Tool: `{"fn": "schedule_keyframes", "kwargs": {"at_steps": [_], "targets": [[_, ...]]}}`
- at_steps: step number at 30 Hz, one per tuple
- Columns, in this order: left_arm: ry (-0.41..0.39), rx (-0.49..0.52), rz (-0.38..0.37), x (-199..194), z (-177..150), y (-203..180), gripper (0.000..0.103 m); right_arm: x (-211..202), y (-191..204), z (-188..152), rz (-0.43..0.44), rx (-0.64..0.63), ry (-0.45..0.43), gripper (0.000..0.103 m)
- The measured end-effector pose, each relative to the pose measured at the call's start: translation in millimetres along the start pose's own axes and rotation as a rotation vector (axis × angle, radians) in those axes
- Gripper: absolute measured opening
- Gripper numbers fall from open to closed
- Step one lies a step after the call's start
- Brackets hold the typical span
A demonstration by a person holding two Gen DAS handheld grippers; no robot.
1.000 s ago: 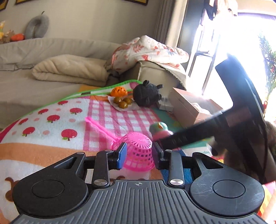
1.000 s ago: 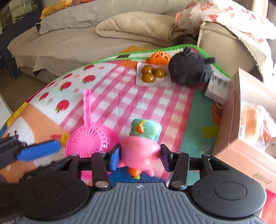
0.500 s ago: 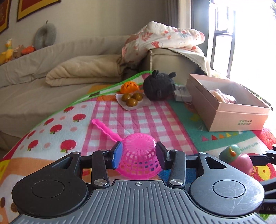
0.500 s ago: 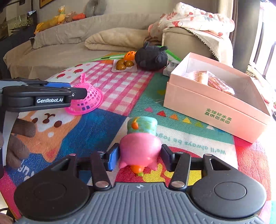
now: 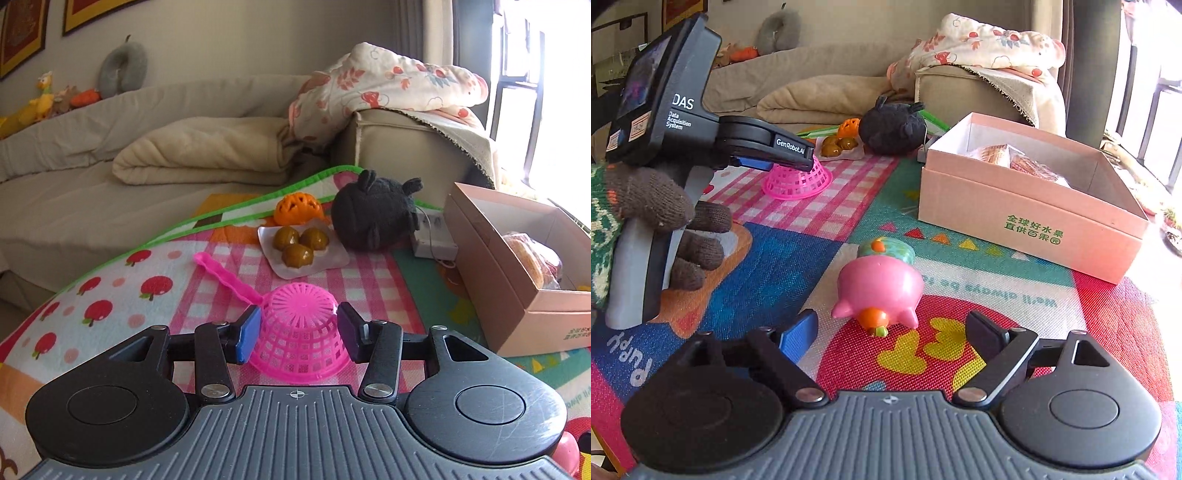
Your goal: Organize objects
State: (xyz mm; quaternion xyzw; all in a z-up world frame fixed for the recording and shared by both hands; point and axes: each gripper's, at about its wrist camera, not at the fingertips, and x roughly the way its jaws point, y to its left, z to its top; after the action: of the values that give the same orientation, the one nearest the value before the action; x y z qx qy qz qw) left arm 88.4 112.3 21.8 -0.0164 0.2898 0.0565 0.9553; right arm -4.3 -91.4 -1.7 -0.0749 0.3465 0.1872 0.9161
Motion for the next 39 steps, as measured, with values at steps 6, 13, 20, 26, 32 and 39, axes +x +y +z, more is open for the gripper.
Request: {"fn": "schedule_keyframes", "kwargs": {"at_steps": [6, 13, 20, 26, 32, 39], "targets": [[-0.032, 0.032, 0.017, 10, 3, -3, 0.053, 2, 0, 0, 0.016, 0.006, 0.016, 0.101], [-0.063, -0.026, 0.0, 24, 6, 0, 0.053, 0, 2, -1, 0.012, -0.008, 0.011, 0.102], [-0.047, 0.068, -0.062, 29, 8, 3, 0.055, -2, 2, -1, 0.005, -0.01, 0.006, 0.103], [-0.032, 0.069, -0.097, 33, 8, 8, 0.057, 2, -1, 0, 0.014, 0.01, 0.028, 0.103], [-0.035, 0.07, -0.096, 32, 8, 9, 0.055, 1, 0, 0, 0.015, 0.006, 0.024, 0.103], [-0.033, 0.085, -0.199, -10, -7, 17, 0.053, 1, 0, 16, -0.024, -0.051, -0.025, 0.081]]}}
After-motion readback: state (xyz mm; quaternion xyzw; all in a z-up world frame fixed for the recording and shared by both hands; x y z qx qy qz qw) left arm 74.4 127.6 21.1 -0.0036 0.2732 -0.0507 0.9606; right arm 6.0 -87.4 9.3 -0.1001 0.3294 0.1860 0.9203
